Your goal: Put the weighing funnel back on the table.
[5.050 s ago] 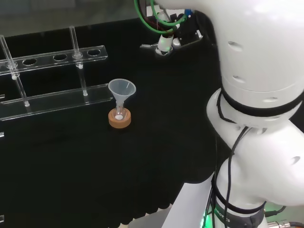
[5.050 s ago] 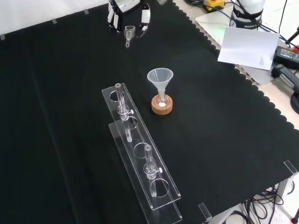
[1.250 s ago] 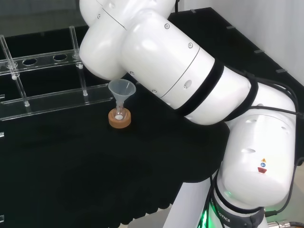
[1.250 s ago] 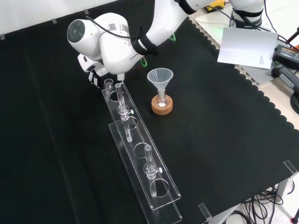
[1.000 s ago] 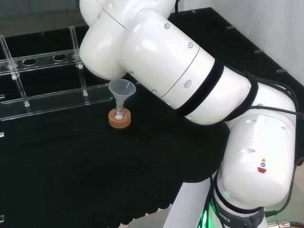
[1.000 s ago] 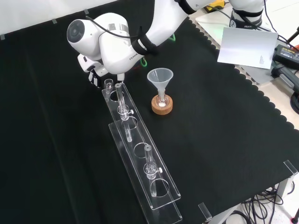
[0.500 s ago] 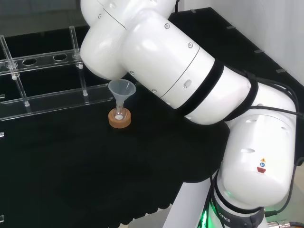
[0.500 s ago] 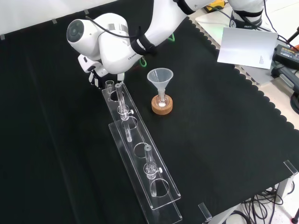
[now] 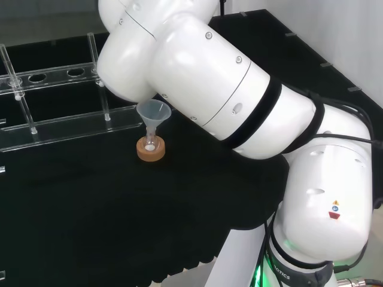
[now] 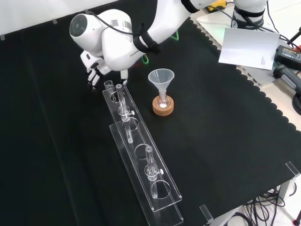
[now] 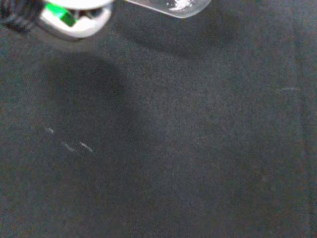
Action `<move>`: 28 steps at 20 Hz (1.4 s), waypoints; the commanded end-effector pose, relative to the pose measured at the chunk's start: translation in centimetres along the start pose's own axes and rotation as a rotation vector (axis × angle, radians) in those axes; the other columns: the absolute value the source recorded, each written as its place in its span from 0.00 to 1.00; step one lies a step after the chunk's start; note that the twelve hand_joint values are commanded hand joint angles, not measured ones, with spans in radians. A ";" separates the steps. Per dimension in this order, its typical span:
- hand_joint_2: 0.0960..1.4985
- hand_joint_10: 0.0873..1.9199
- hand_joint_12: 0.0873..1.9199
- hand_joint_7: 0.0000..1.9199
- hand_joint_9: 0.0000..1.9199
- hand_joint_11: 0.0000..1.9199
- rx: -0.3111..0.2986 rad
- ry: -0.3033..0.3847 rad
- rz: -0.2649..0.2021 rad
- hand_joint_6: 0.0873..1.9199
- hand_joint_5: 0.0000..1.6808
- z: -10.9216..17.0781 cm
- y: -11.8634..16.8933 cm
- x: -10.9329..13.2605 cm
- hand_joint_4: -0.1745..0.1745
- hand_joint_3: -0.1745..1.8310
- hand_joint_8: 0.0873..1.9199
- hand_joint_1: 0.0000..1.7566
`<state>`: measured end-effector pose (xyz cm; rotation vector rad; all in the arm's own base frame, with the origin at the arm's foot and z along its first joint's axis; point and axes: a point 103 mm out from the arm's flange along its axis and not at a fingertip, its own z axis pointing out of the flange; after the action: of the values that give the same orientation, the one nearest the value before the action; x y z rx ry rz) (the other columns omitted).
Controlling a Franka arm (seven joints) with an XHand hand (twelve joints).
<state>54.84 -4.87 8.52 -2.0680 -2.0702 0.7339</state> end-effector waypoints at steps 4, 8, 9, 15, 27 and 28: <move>0.35 0.00 0.67 0.09 0.38 0.19 -0.045 -0.006 -0.032 0.04 0.19 -2.1 -3.7 -0.3 0.47 0.28 0.30 0.44; 0.35 0.00 0.67 0.08 0.37 0.18 -0.076 -0.001 -0.033 0.02 0.18 -3.5 -5.8 -0.5 0.47 0.27 0.29 0.43; 0.35 0.00 0.67 0.08 0.37 0.18 -0.080 0.000 -0.031 0.01 0.17 -4.0 -6.5 -0.6 0.47 0.27 0.29 0.43; 0.36 0.00 0.68 0.07 0.36 0.17 -0.076 0.013 -0.017 0.00 0.15 -6.6 -10.1 -0.9 0.47 0.26 0.29 0.42; 0.37 0.00 0.69 0.08 0.37 0.17 -0.122 0.038 0.003 0.00 0.15 -9.1 -16.3 -0.7 0.47 0.26 0.29 0.40; 0.37 0.00 0.69 0.09 0.37 0.18 -0.125 0.038 0.005 0.00 0.15 -9.3 -16.7 -0.6 0.47 0.26 0.29 0.40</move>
<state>46.52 -2.67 21.86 -2.1213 -2.1561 0.6058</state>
